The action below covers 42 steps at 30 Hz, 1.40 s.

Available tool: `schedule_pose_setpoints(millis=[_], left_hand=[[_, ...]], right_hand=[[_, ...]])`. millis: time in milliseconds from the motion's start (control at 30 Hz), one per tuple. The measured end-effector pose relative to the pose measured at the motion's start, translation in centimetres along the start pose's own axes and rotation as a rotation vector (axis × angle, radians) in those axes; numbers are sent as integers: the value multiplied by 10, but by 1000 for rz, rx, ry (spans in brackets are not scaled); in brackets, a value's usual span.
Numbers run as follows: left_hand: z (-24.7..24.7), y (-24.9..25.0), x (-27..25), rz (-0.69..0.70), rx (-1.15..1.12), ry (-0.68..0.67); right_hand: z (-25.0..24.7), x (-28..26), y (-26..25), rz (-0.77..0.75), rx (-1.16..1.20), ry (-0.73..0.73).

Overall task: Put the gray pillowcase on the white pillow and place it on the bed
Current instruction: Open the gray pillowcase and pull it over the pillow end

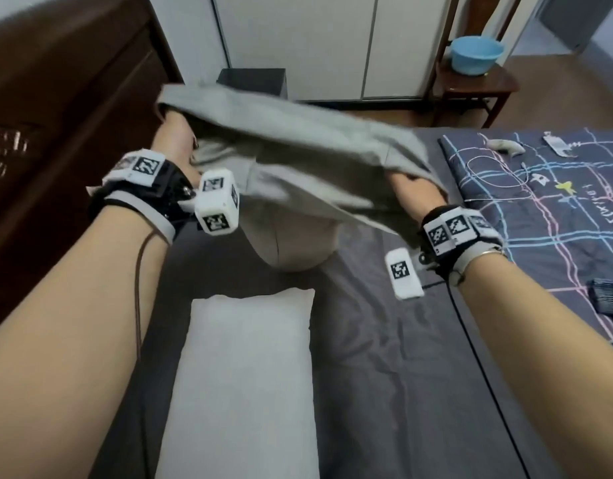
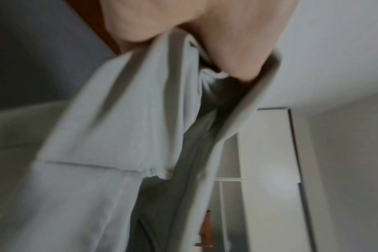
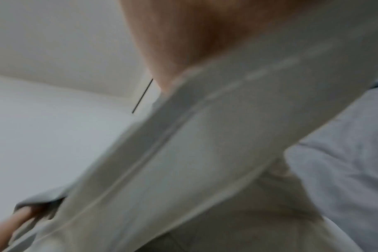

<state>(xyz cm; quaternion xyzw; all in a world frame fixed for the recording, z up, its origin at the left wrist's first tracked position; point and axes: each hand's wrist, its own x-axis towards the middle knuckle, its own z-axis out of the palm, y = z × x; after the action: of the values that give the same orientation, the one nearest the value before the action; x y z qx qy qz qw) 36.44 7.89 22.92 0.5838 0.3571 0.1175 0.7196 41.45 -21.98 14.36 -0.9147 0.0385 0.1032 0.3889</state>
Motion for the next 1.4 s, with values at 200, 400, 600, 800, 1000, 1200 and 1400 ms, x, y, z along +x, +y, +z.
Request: schedule_pose_setpoints(millis=[200,400,600,800,1000,1200,1400], left_hand=[[-34,-62,57,-143,379,-118],[-14,-74,-11,47,924,-224],[-22,-90,-11,4,1069,-411],[-64,-83,17,37,1106,-569],[-97,-104,58,203,1393,-195],[-129,-118,87,64,1205,213],[-146,-120,109,-65,1362,130]], right_hand=[[54,-3,53,113,-288,-267],[105,-31,43,-64,-354,9],[152,-38,18,-230,-244,-197],[158,-13,12,-101,-50,82],[145,20,0,103,507,224],[148,22,7,31,482,5],[157,25,32,-203,-771,-304]])
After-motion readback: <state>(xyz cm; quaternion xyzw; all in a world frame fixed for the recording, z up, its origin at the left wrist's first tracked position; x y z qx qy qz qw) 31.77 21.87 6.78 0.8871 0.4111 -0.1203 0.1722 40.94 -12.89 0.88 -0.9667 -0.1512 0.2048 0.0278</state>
